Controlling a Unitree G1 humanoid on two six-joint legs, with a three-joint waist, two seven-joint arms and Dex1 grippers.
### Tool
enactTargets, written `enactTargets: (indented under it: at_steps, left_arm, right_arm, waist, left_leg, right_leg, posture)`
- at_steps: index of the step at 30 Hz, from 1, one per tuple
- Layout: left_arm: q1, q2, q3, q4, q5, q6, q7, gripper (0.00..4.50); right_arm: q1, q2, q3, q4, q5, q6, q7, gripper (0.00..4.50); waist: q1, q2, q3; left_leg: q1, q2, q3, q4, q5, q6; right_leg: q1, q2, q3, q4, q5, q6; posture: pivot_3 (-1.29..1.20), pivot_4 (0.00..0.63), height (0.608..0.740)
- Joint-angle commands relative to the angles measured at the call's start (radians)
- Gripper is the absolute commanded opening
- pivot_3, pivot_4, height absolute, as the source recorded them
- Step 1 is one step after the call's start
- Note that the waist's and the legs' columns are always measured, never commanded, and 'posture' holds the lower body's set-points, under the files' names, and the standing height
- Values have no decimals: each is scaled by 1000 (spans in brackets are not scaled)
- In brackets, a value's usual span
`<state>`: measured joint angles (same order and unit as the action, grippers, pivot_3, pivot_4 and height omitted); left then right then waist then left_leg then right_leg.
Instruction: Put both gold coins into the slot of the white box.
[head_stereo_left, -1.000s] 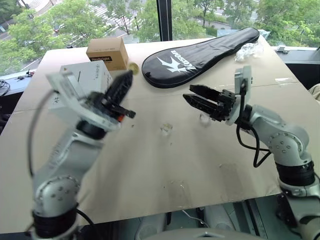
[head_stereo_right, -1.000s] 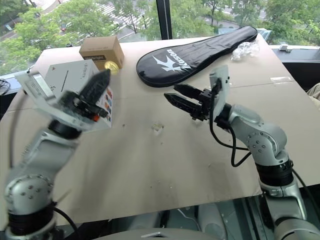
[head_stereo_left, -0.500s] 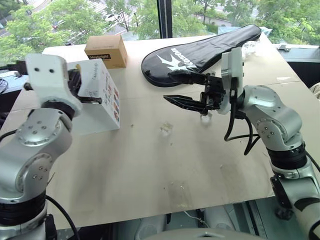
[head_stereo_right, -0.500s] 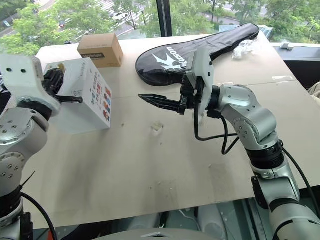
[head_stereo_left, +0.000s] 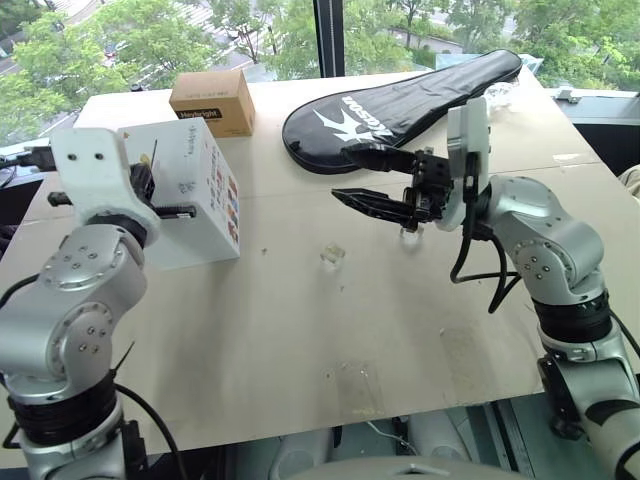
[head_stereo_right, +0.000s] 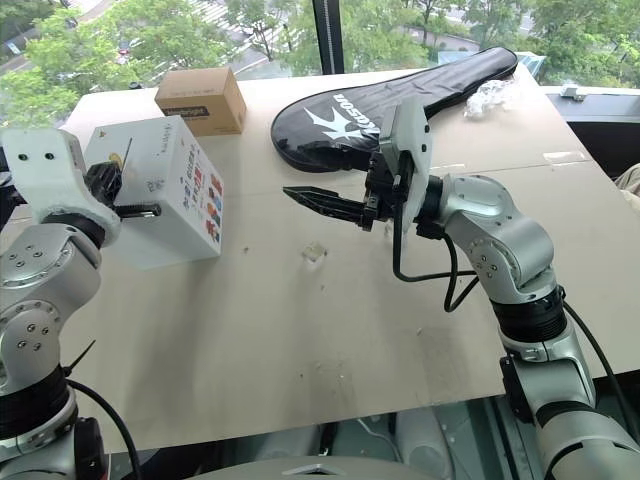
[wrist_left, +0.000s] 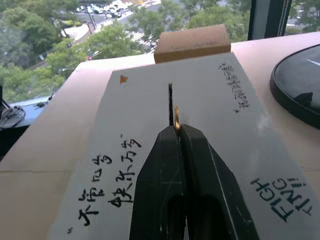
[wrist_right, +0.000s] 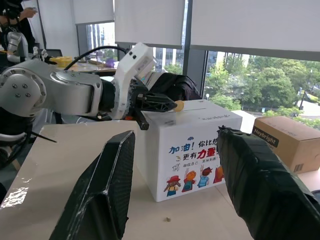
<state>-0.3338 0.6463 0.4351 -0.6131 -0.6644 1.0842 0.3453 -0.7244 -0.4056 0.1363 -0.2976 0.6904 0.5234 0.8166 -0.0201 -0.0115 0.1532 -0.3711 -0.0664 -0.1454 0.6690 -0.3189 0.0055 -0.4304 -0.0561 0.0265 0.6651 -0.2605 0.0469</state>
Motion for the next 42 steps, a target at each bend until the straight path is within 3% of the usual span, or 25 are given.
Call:
enactTargets:
  at_steps: [1, 28, 34, 42]
  left_arm:
    - [-17, -27, 43, 2, 37, 14, 0, 0]
    - [-72, -120, 34, -6, 174, 110, -133, 0]
    - [-89, -182, 63, -9, 189, 121, -134, 0]
    - [-89, -180, 66, -15, 234, 136, -149, 0]
  right_arm:
    - [-14, 8, -40, -53, 19, 13, -21, 2771]
    - [6, 21, -55, -65, 6, 13, -40, 2771]
    - [-2, 23, -53, -70, 7, 20, -50, 2771]
    - [-12, 25, -54, -74, 7, 33, -59, 2771]
  waist:
    - [1, 0, 0]
    - [3, 0, -1]
    - [4, 0, -2]
    - [2, 0, -2]
  left_leg:
    - [0, 0, 0, 0, 0, 0]
    - [3, 0, 2, 3, 0, -1]
    - [3, -1, 2, 4, 0, -1]
    - [5, -1, 4, 4, 0, -1]
  right_leg:
    - [0, 0, 0, 0, 0, 0]
    - [0, 0, 2, 9, 0, 0]
    - [0, 0, 2, 10, 0, 0]
    - [0, 0, 4, 12, 0, 0]
  posture:
    - [0, 150, 740]
    - [0, 150, 740]
    - [0, 150, 740]
    - [0, 150, 740]
